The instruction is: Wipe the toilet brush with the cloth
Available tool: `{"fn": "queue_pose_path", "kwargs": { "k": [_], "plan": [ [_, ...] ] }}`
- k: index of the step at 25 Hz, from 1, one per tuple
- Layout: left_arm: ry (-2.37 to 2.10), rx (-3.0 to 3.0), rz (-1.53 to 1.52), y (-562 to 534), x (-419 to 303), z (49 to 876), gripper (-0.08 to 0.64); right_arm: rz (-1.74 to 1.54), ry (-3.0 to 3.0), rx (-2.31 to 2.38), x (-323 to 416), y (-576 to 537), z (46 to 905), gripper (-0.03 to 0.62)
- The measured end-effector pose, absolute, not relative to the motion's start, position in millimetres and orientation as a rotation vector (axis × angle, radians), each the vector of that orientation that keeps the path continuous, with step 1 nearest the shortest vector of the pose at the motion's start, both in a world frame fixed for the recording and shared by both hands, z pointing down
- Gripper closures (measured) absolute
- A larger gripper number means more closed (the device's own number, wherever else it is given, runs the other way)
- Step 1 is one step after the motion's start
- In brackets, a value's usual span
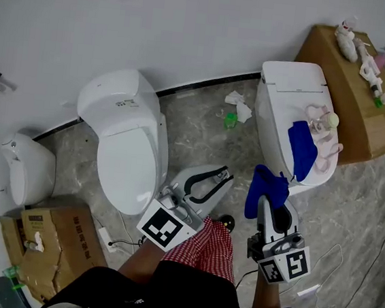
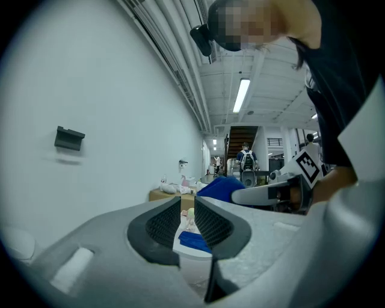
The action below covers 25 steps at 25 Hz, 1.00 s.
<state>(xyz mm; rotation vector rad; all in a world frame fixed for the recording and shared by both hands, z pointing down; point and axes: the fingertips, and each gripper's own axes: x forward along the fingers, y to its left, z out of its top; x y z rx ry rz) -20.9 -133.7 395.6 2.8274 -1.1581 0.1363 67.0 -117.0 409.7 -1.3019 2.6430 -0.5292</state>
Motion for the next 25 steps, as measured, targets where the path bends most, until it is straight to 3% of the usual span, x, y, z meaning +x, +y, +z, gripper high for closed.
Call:
{"fn": "queue_pose_path", "kwargs": {
  "k": [25],
  "plan": [
    [-1.008, 2.799, 0.358, -142.6, -11.9, 481.7, 0.4, -0.673, 2.622, -1.372, 69.0, -124.8, 475.7, 0.523]
  ]
}}
